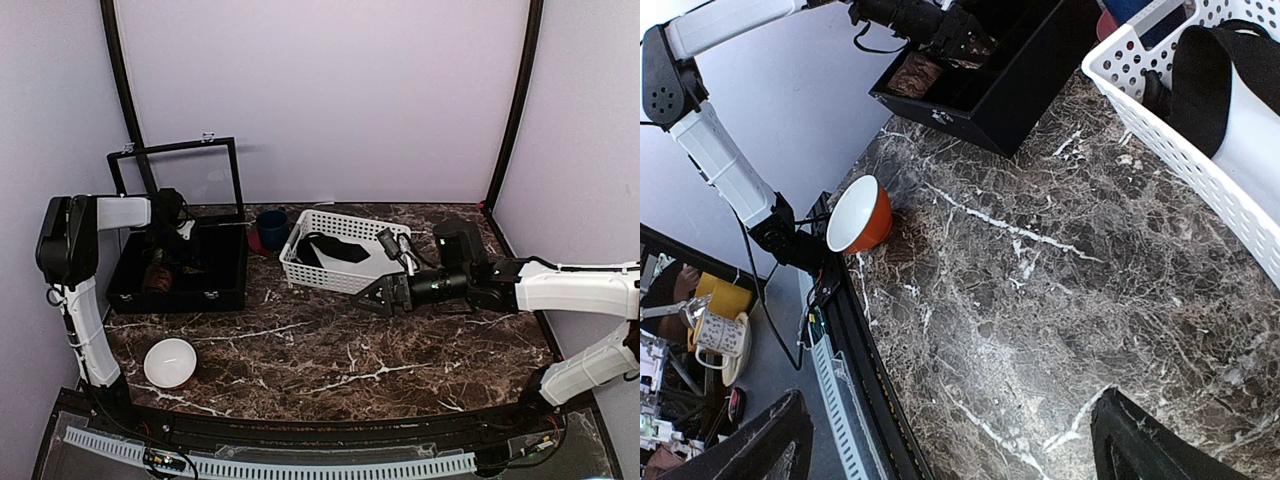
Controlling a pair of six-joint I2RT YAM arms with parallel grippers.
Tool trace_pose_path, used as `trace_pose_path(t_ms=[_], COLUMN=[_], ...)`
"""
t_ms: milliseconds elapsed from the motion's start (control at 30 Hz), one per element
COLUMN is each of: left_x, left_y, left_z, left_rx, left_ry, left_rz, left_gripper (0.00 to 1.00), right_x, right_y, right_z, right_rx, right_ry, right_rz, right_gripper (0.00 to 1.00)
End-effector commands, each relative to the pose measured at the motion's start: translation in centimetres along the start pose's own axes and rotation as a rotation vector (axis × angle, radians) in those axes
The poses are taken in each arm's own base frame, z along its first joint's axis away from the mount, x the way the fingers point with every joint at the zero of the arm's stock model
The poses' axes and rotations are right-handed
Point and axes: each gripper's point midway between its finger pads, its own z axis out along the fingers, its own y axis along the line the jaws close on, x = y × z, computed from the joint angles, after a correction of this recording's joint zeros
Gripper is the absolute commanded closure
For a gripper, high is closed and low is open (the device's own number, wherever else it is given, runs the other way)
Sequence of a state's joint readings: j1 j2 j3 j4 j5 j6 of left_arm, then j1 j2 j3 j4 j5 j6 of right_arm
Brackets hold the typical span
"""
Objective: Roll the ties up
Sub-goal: Place the tie in the storage box.
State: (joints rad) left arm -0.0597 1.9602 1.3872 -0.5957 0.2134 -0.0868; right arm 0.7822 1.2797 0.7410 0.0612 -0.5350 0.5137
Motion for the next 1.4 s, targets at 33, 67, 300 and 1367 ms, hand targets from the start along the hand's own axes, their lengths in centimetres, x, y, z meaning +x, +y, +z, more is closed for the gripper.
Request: trace_pose_path(t_ms=[33,67,300,1367], left_x=[-0.5,-0.4,-0.8,-4.9], left_y=[-0.2,-0.1,-0.3,-8.0], left_z=[0.7,0.9,-0.5,-17.8], left_rx=[-0.029,-0.038,-0.086,-0.178], left_ry=[-0.005,0.000,-0.019,-0.374], left_rz=[0.005,0.006,0.019,0.241], left_gripper=[0.72,0.68,0.34,0.01], right_x=[-1.3,-1.2,-1.0,-3.1], right_y=[0.6,0.6,0.5,0.1], right_z=[0.0,0.0,-0.4,-2.5], right_rx=[-0.031,-0.031,-0.021,0.060], right_ry=[-0.034,-0.033,-0.035,-0.092], right_rz=[-0.020,-0.019,-0.023,-0.050], right_gripper=[0.03,0.03,0.03,0.03])
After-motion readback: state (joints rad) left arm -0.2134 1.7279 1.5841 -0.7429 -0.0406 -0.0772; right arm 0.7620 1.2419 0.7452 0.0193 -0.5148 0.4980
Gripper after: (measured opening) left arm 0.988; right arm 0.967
